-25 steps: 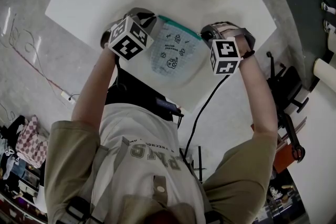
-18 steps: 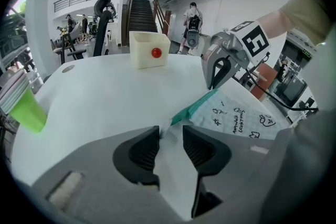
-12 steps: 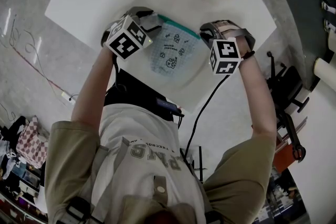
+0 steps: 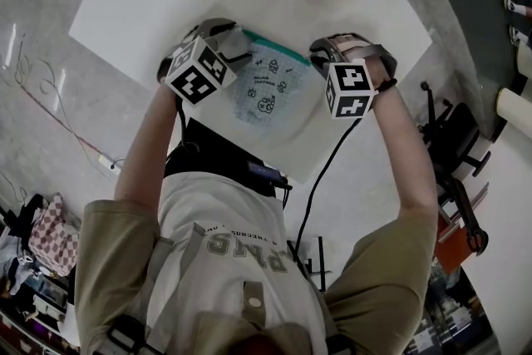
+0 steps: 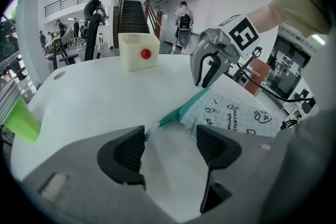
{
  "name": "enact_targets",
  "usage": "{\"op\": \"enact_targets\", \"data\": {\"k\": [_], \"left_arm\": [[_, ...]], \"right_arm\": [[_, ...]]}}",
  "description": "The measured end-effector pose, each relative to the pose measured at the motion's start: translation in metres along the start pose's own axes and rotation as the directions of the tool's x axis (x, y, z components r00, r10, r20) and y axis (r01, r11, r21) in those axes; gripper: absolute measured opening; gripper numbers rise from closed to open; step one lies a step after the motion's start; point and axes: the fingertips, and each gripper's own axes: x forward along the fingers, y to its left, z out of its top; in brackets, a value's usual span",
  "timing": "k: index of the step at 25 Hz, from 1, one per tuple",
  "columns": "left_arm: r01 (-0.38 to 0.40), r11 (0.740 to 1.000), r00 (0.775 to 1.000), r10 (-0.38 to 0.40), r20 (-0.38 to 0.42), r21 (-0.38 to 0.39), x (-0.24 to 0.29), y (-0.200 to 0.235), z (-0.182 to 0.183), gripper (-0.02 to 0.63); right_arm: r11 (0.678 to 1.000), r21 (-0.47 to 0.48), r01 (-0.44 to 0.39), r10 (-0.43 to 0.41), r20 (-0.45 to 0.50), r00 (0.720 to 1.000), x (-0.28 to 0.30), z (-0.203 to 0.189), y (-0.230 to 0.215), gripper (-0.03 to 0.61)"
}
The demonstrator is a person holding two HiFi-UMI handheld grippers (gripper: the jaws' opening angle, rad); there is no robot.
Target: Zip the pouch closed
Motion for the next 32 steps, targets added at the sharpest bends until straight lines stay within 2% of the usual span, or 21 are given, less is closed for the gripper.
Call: {"op": "enact_targets", "data": {"k": [12, 22, 25, 26, 29, 32], "left_arm": [[-0.026, 0.999, 1.0, 0.026, 0.007, -0.026, 0.002, 0.002, -0.002, 0.32], [-0.092, 0.994, 0.995, 0.094, 0.036, -0.052, -0.004, 0.01, -0.002, 0.321], [-0.12, 0.991, 0.991, 0.123, 0.047, -0.064, -0.015, 0.018, 0.003, 0.321], [-0.13, 0.989, 0.99, 0.133, 0.051, -0.065, -0.018, 0.02, 0.004, 0.321], [-0.147, 0.987, 0.986, 0.151, 0.076, -0.062, -0.027, 0.025, 0.01, 0.321], [-0.153, 0.985, 0.98, 0.161, 0.116, -0.073, -0.038, 0.023, 0.019, 0.321]], "right_arm": [[0.998, 0.008, 0.058, -0.058, 0.015, 0.998, 0.001, 0.0, 0.001, 0.049], [0.996, 0.046, 0.071, -0.073, 0.039, 0.997, -0.001, 0.0, -0.001, 0.049], [0.99, 0.108, 0.094, -0.099, 0.045, 0.994, -0.002, 0.0, -0.007, 0.087], [0.984, 0.146, 0.099, -0.108, 0.054, 0.993, -0.004, -0.001, -0.007, 0.109], [0.951, 0.279, 0.136, -0.168, 0.094, 0.981, -0.013, -0.001, -0.009, 0.11], [0.873, 0.44, 0.213, -0.3, 0.14, 0.944, -0.034, 0.004, -0.018, 0.112]]}}
